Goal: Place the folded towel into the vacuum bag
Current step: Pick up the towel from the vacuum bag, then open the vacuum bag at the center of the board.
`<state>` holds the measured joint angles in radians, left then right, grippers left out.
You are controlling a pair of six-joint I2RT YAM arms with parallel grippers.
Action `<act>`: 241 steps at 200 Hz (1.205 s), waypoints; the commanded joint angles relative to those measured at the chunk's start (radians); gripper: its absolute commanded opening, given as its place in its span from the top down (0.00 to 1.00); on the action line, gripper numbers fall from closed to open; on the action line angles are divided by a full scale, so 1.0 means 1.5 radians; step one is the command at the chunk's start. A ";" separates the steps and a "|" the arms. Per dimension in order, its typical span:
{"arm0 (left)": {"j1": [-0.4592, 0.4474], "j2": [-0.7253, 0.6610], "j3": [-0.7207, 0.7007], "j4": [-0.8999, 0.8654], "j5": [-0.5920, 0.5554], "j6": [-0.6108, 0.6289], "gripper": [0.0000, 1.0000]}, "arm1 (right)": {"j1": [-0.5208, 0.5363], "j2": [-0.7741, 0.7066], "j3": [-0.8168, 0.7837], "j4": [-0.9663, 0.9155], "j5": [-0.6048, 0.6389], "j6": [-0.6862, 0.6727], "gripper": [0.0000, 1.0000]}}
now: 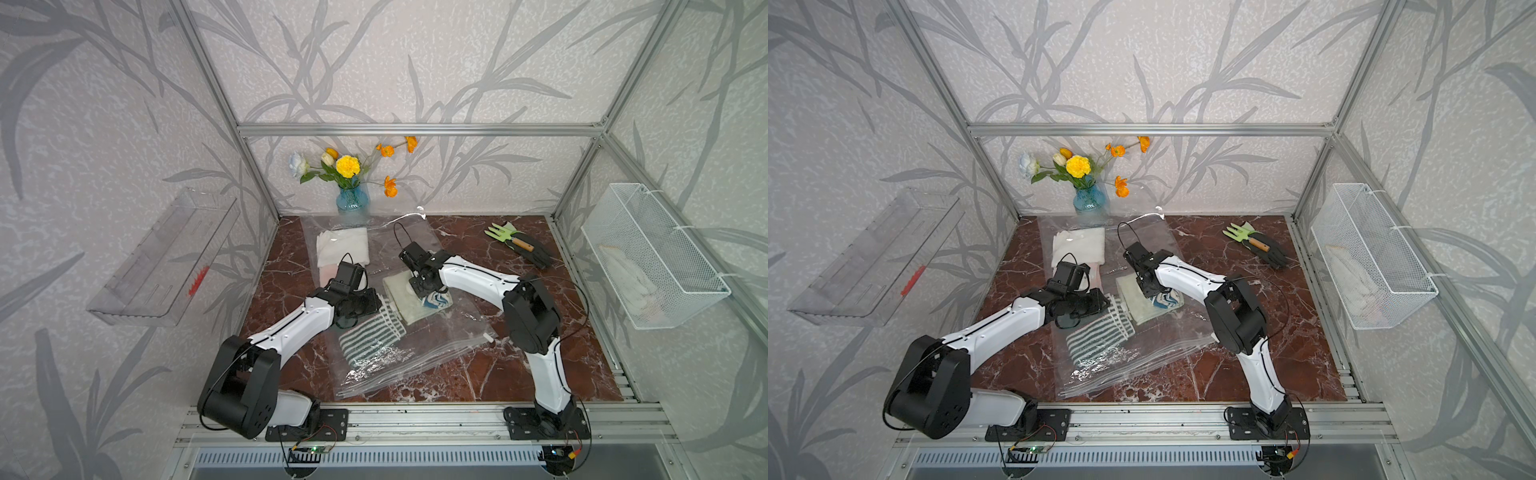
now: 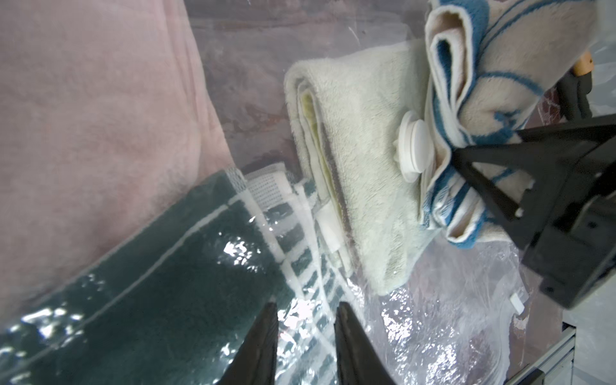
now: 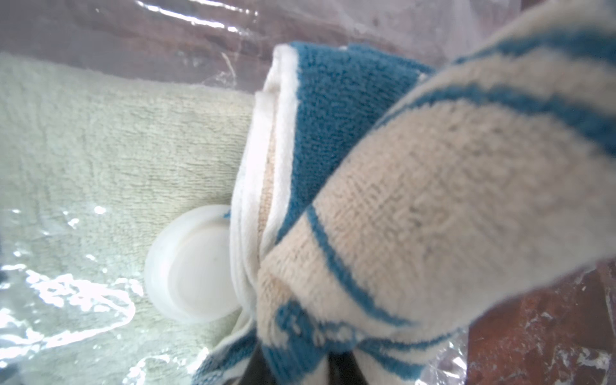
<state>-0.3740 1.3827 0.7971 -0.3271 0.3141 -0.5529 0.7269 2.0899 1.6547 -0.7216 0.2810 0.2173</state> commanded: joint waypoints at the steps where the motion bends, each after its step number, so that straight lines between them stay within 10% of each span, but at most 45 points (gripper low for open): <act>1: -0.029 -0.025 0.029 -0.036 -0.008 0.036 0.66 | -0.037 -0.069 -0.045 -0.024 -0.049 -0.009 0.96; 156: -0.439 0.058 0.159 -0.173 -0.147 0.236 0.16 | -0.289 -0.499 -0.400 0.038 -0.424 0.081 1.00; 205: -0.526 0.149 0.185 -0.229 -0.237 0.265 0.15 | -0.302 -0.569 -0.450 0.023 -0.428 0.083 1.00; 241: -0.546 0.219 0.210 -0.262 -0.440 0.248 0.26 | -0.303 -0.603 -0.456 0.010 -0.443 0.080 1.00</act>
<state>-1.1904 1.6596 1.0714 -0.6464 -0.0799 -0.1780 0.2771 1.2339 0.9672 -0.6872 -0.3496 0.3382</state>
